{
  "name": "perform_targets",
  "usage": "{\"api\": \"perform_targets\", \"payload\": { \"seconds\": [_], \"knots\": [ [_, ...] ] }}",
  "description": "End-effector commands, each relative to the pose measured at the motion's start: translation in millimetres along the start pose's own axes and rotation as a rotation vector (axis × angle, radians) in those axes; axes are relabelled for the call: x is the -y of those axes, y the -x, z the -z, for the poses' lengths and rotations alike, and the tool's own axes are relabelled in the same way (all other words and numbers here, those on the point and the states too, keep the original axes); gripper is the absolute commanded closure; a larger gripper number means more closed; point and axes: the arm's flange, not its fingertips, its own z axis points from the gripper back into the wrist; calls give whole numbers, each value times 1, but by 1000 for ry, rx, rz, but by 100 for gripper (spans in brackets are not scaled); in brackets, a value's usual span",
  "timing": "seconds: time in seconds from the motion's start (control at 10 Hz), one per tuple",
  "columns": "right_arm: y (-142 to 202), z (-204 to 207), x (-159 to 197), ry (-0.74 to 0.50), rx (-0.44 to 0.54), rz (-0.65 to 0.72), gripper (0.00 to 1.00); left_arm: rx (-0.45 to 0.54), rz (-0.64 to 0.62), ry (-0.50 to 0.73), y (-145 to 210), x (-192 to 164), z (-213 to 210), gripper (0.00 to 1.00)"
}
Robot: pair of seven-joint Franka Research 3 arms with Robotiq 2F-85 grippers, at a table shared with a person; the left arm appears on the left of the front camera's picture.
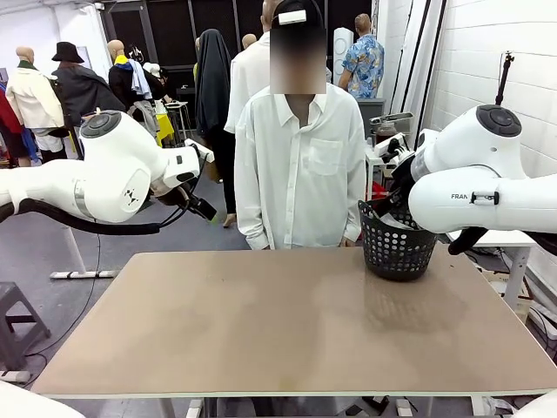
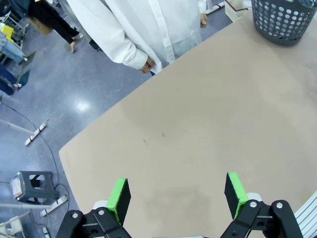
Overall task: Fold the training pants.
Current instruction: Grab both ends of the Training pants handed by a person.
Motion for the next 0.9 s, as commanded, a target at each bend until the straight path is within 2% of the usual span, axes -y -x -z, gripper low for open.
{"api": "perform_targets", "payload": {
  "seconds": [0.0, 0.1, 0.8],
  "knots": [
    [2, -2, 0, 4, -10, -32, 0, -9, 8, 16, 1, 1, 6, 0],
    [0, 0, 0, 0, 0, 0, 0, -9, 8, 16, 1, 1, 6, 0],
    [0, 0, 0, 0, 0, 0, 0, -9, 8, 16, 1, 1, 6, 0]
  ]
}}
